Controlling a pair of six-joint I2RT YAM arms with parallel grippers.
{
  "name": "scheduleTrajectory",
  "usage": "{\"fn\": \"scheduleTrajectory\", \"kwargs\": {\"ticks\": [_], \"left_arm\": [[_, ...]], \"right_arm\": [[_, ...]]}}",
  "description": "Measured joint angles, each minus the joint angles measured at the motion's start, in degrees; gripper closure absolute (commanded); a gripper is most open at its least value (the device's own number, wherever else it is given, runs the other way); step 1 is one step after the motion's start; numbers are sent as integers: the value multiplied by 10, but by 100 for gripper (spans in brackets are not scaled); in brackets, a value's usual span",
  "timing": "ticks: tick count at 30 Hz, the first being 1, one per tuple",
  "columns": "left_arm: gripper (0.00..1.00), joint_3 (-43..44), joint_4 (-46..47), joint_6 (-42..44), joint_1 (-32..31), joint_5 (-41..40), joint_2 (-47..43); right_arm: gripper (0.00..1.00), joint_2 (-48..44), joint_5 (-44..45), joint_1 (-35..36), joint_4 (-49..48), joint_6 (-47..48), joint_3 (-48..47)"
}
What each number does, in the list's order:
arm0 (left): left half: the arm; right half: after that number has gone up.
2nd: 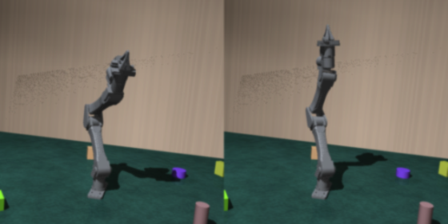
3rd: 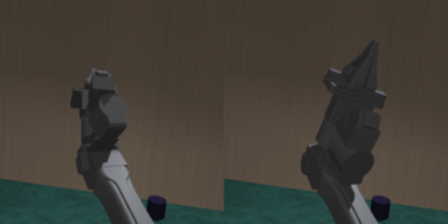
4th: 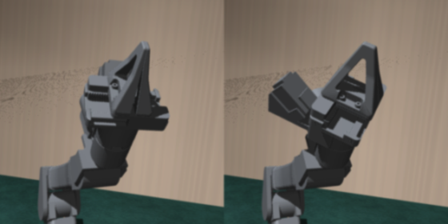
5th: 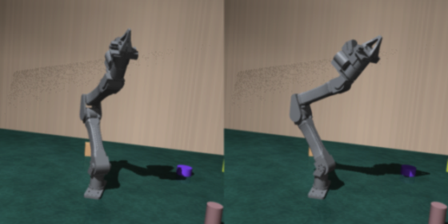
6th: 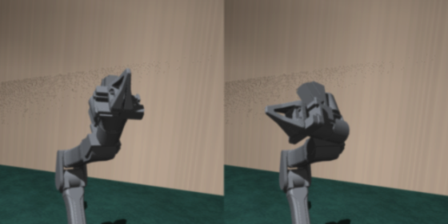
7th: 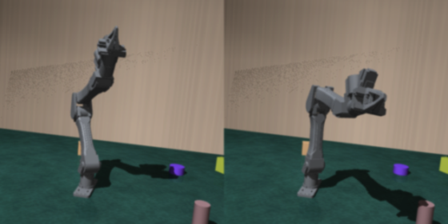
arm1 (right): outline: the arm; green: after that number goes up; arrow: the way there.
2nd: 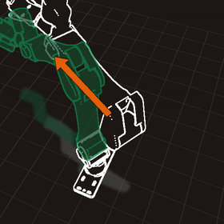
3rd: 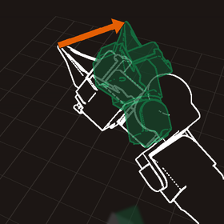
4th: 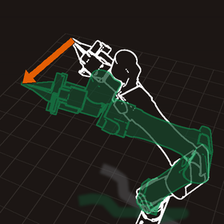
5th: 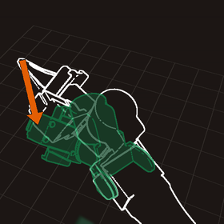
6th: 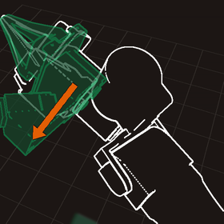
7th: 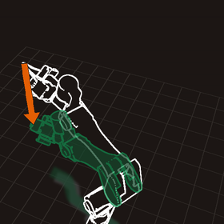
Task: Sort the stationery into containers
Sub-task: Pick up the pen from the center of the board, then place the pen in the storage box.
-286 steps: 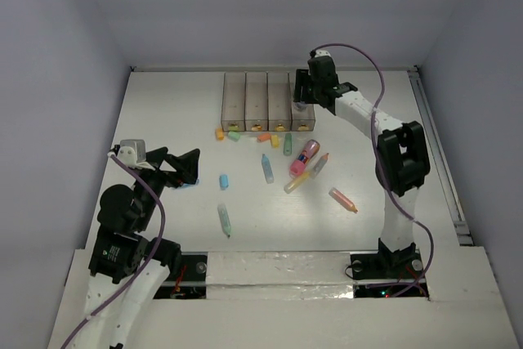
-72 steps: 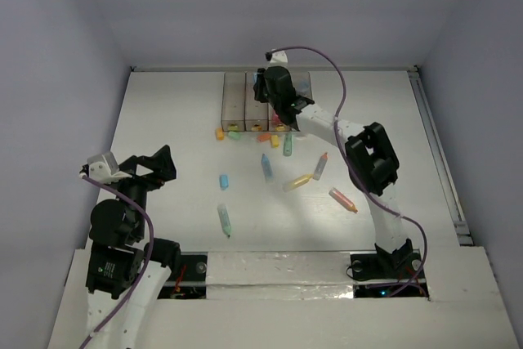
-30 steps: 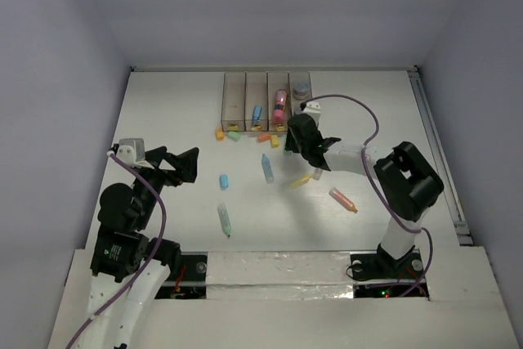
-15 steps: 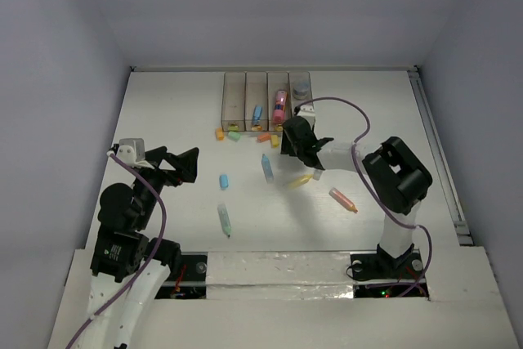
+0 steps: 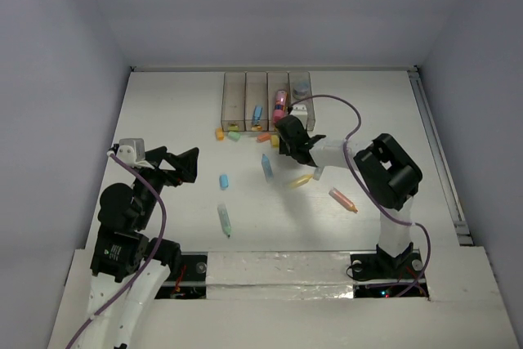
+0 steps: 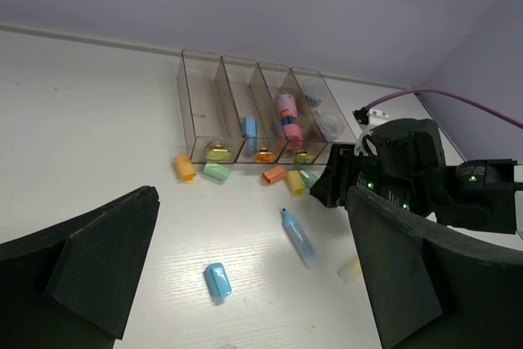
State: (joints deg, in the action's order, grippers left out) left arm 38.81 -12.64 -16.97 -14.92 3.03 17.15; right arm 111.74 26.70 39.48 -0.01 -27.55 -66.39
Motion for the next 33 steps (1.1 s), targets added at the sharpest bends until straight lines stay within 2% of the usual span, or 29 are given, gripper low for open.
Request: {"fn": "scheduleTrajectory", "kwargs": {"ticks": [2, 6, 14, 24, 28, 33], "left_arm": [[1, 0, 0, 0, 0, 0, 0], [1, 0, 0, 0, 0, 0, 0], [1, 0, 0, 0, 0, 0, 0], [1, 0, 0, 0, 0, 0, 0], [1, 0, 0, 0, 0, 0, 0], [1, 0, 0, 0, 0, 1, 0]], "right_arm": [[59, 5, 6, 2, 4, 4, -7], [79, 6, 10, 4, 12, 8, -11], [81, -10, 19, 9, 46, 14, -8], [82, -143, -21, 40, 82, 24, 14], [82, -118, -37, 41, 80, 39, -26], [81, -12, -33, 41, 68, 66, -157]]}}
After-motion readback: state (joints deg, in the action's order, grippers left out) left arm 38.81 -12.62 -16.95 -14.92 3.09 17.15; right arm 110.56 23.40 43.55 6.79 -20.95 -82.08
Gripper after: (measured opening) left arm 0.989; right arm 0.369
